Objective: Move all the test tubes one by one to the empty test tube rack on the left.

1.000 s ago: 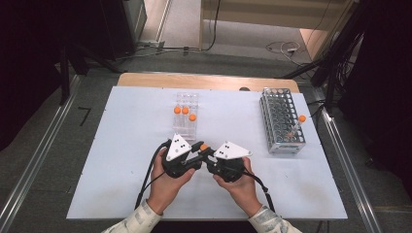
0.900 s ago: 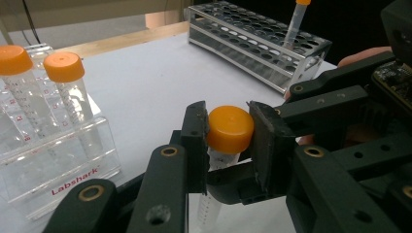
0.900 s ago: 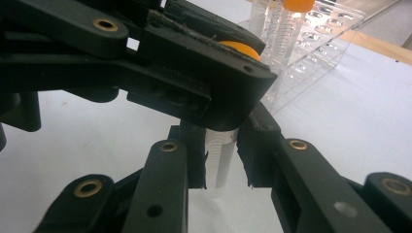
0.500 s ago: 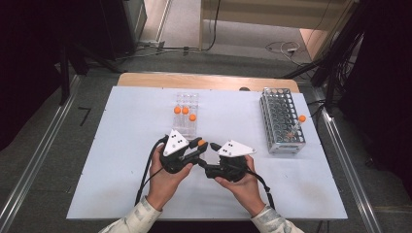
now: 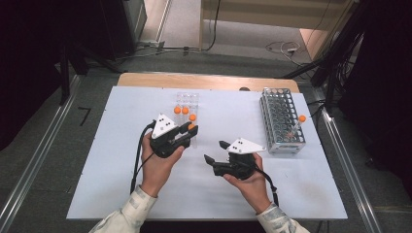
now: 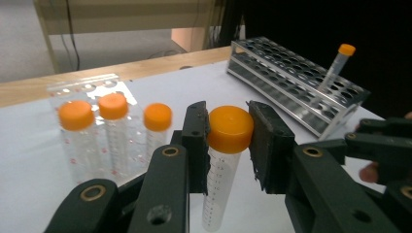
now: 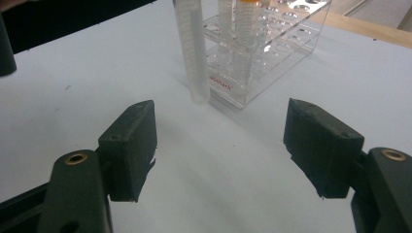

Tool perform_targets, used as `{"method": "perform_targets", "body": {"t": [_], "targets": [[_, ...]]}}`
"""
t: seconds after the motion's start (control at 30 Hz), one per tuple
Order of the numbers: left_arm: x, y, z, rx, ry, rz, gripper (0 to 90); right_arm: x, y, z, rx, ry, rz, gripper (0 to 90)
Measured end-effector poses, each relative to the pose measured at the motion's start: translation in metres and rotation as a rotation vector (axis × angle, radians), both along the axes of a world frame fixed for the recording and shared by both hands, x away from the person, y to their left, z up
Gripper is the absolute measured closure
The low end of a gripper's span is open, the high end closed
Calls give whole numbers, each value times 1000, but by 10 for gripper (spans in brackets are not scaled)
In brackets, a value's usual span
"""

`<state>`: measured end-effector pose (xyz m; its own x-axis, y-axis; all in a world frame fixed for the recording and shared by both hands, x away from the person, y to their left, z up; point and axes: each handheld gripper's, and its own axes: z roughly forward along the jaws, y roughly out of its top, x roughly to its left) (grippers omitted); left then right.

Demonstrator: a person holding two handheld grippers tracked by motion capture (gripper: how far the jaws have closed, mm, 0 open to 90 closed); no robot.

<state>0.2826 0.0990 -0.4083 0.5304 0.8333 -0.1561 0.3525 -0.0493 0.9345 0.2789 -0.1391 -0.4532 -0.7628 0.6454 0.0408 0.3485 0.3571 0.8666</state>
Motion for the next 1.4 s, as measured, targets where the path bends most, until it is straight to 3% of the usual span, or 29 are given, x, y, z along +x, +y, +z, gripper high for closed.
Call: {"method": "perform_targets", "body": {"t": [0.23, 0.4, 0.63, 1.1, 1.4], "targets": [[14, 11, 19, 4, -21, 53, 701, 2, -3, 0, 0, 1, -7, 278], [25, 17, 24, -10, -32, 92, 701, 2, -3, 1, 1, 5, -8, 280], [36, 20, 20, -4, -51, 129, 700, 2, -4, 1, 5, 4, -9, 285], [45, 17, 13, -1, -38, 150, 700, 1, -5, 2, 7, 4, -8, 292], [49, 15, 6, 34, -29, 162, 700, 1, -5, 2, 6, 7, -8, 294]]}}
